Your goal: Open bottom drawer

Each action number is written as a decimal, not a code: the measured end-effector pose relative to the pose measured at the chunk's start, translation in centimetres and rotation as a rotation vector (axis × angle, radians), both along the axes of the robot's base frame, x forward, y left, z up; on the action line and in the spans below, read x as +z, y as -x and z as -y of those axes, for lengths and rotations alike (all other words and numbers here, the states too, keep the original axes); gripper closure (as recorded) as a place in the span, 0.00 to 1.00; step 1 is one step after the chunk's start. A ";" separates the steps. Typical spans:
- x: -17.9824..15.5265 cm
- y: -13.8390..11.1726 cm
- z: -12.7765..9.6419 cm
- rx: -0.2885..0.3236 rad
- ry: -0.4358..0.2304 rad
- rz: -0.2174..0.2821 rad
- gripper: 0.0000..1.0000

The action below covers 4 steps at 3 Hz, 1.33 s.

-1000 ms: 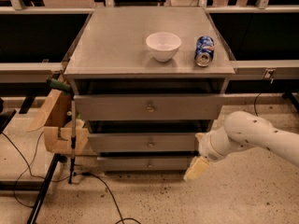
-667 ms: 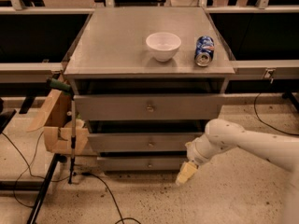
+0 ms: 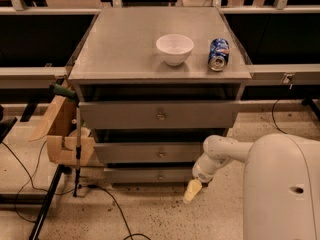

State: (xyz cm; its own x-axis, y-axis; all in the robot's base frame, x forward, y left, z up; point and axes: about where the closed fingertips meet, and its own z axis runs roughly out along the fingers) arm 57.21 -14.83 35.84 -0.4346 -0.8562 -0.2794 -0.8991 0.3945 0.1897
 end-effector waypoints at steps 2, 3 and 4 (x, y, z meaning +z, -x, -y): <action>-0.5 0.0 0.1 0.007 -0.005 -0.001 0.00; -5.4 -0.5 1.0 0.009 -0.033 -0.020 0.00; -9.1 -1.1 1.9 -0.013 -0.044 -0.019 0.00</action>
Offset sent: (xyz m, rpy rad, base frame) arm 0.0073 -0.0065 -0.0377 0.0382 0.0022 0.0554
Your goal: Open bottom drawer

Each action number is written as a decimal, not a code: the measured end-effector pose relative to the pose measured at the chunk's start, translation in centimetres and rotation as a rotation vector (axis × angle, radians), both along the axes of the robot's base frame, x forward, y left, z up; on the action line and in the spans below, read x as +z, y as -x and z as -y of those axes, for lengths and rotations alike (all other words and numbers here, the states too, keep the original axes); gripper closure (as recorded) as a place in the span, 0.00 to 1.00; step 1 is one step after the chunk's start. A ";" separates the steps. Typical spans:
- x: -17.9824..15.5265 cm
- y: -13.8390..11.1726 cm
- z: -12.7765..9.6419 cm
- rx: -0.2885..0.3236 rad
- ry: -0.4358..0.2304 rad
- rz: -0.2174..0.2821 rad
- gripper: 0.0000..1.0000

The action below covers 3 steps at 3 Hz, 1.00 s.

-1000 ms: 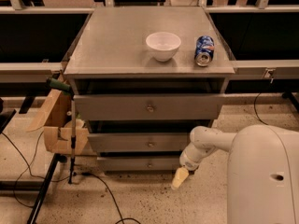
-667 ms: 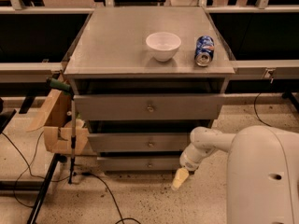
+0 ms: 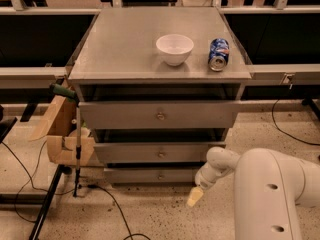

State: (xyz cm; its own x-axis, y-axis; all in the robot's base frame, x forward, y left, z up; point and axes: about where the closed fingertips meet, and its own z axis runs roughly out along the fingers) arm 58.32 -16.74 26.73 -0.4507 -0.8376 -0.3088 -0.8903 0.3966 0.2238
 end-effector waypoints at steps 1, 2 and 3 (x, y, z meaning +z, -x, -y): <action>-1.1 -0.6 0.4 -0.025 -0.035 0.087 0.00; -2.1 -2.0 0.5 -0.066 -0.092 0.210 0.00; -3.2 -3.2 0.4 -0.081 -0.143 0.275 0.00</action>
Offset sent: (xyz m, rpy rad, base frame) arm 0.0359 -0.0109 -0.0212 0.1304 -0.3302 -0.1039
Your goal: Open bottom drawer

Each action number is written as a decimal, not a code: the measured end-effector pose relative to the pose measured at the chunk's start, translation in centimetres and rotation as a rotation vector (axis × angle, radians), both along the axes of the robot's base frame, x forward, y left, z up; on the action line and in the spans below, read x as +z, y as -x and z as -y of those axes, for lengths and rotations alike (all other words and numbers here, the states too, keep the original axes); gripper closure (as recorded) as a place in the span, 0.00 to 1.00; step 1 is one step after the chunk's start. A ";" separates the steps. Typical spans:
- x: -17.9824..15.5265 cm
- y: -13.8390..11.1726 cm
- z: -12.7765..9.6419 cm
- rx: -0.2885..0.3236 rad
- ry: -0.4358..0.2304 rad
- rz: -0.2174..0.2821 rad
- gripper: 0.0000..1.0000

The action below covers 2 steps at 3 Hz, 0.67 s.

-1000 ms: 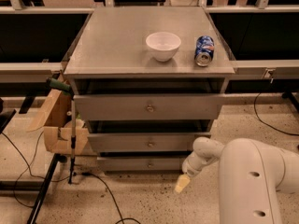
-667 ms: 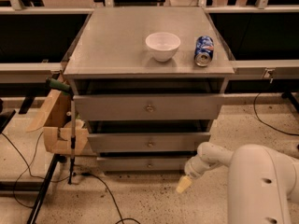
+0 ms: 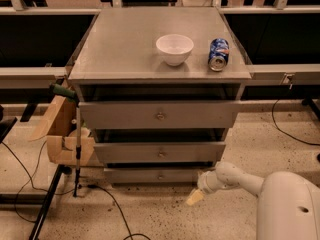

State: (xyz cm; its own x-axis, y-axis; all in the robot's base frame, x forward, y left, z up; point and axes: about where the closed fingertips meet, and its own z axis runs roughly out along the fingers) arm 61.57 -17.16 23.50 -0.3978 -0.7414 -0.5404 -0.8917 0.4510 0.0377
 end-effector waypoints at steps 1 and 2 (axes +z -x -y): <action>0.0 0.0 0.0 0.000 0.000 0.000 0.00; 0.1 0.0 -1.1 0.038 -0.006 0.032 0.00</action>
Offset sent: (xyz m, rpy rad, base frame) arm 0.0020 0.0233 0.0068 0.0132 -0.0912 0.0932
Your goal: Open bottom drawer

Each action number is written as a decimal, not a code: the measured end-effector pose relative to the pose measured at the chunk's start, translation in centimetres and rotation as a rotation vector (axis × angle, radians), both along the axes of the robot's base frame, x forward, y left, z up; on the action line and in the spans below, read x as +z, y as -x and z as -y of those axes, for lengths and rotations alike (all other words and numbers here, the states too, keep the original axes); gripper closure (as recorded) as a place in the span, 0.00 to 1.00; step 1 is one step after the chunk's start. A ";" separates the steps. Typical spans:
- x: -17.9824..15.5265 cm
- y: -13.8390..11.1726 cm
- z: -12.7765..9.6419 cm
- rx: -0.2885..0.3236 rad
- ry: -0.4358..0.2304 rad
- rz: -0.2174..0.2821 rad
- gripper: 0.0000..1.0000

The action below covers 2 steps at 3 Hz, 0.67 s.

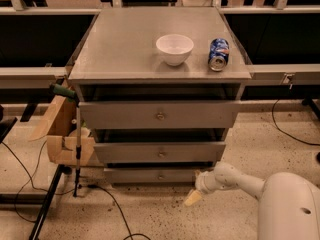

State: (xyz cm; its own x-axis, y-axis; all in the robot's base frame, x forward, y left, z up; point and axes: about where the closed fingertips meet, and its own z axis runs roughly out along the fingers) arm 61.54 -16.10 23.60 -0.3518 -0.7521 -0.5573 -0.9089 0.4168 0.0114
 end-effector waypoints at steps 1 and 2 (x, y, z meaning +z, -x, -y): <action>-0.6 -0.5 -1.7 0.042 -0.022 0.024 0.00; -1.4 -1.5 -2.6 0.062 -0.041 0.044 0.00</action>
Offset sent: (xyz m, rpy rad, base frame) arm 0.0306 0.0332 -0.0202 0.0591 -0.0767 0.0812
